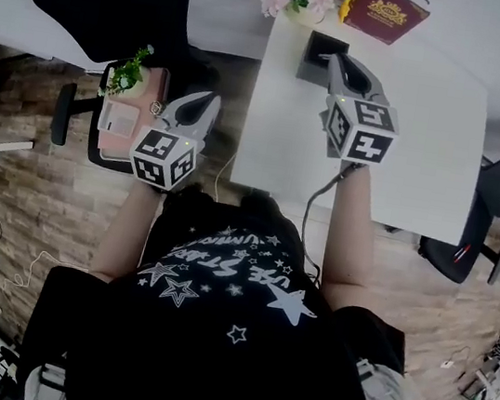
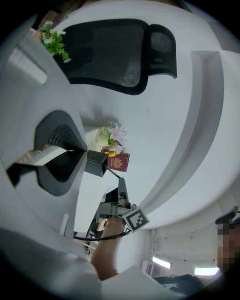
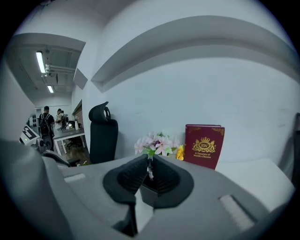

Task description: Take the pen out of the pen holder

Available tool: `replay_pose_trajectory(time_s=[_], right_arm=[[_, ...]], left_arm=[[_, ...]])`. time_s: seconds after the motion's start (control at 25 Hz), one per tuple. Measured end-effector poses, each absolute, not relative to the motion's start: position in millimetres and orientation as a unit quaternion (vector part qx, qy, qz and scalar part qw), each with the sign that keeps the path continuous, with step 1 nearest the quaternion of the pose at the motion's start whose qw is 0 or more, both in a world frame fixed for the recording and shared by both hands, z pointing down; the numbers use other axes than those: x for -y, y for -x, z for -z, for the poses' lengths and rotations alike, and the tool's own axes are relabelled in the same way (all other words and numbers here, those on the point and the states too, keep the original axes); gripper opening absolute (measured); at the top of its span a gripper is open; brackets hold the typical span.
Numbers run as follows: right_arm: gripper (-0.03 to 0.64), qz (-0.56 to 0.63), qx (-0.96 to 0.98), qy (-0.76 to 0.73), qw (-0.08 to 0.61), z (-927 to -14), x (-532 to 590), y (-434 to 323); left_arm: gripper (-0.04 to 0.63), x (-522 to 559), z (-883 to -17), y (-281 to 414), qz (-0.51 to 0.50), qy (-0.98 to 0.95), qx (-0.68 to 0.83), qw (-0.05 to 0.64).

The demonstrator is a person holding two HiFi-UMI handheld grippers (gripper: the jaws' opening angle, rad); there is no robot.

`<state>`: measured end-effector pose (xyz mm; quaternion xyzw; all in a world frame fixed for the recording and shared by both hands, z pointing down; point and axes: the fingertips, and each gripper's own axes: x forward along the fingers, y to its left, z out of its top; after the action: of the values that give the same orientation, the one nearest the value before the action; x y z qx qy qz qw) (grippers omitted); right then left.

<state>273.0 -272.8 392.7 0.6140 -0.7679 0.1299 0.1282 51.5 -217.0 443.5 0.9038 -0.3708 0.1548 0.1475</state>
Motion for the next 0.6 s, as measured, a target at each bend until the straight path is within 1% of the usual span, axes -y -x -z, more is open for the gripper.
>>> replay_pose_trajectory(time_s=[0.2,0.6], right_arm=[[0.037,-0.106,0.731,-0.664,0.116,-364,255,-274],[0.037,-0.092,0.627,-0.766,0.111,-344,188,-250]], left_arm=[[0.011,220,-445,-46,-0.153,-0.929,0.305,0.141],[0.011,216,-450,-2,-0.138,-0.962,0.194,0.136]])
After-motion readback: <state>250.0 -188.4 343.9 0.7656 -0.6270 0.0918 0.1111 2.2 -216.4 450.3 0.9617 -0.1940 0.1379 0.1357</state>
